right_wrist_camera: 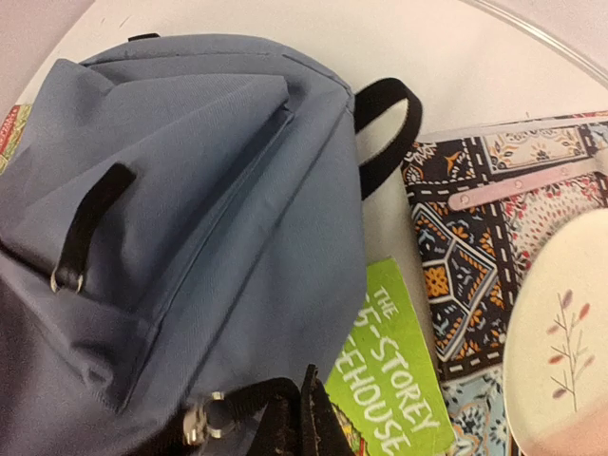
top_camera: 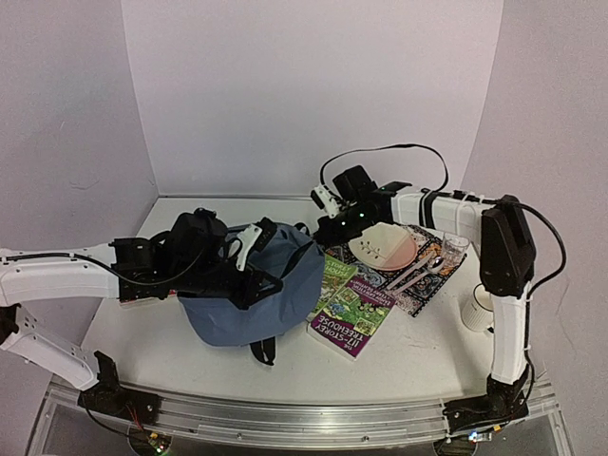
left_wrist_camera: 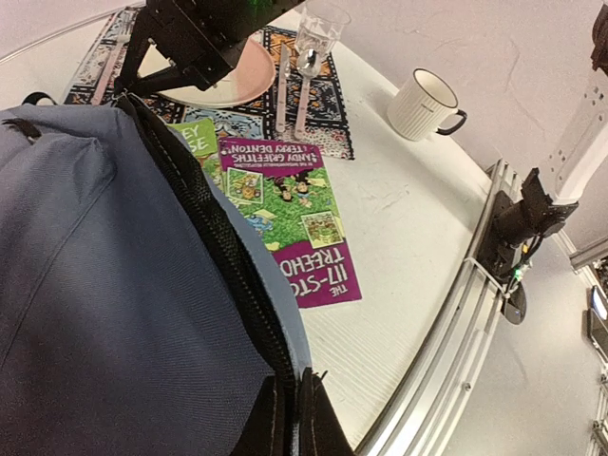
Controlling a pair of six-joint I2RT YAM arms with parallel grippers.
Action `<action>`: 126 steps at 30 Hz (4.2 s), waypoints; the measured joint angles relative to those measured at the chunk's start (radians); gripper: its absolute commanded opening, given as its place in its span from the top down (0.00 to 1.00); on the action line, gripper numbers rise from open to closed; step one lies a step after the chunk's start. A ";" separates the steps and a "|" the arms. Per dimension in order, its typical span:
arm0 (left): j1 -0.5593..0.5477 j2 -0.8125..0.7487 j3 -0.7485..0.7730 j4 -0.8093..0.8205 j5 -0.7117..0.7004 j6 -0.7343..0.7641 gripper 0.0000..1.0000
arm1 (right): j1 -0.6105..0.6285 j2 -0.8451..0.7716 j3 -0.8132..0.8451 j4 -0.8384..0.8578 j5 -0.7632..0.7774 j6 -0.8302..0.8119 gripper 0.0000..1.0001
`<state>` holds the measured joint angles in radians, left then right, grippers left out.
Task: Pack the student bag
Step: Unzip the largest pocket of the student bag, then place the largest pocket of the bag in the student bag, then open the largest pocket of the student bag.
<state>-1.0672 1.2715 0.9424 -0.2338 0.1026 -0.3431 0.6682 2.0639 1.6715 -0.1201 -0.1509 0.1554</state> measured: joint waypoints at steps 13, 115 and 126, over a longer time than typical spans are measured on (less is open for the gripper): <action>-0.038 0.074 0.009 -0.022 -0.126 -0.096 0.70 | -0.022 0.062 0.071 0.023 -0.131 0.020 0.51; 0.461 0.662 0.702 -0.262 -0.630 0.752 0.86 | 0.088 -0.038 -0.146 0.039 0.105 -0.047 0.95; 0.502 0.711 0.636 0.028 -0.736 0.797 0.47 | 0.088 -0.041 -0.136 0.040 0.076 0.034 0.67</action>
<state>-0.5647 1.9821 1.5785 -0.2058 -0.6336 0.4538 0.7559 2.0228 1.5354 -0.0801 -0.0745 0.1897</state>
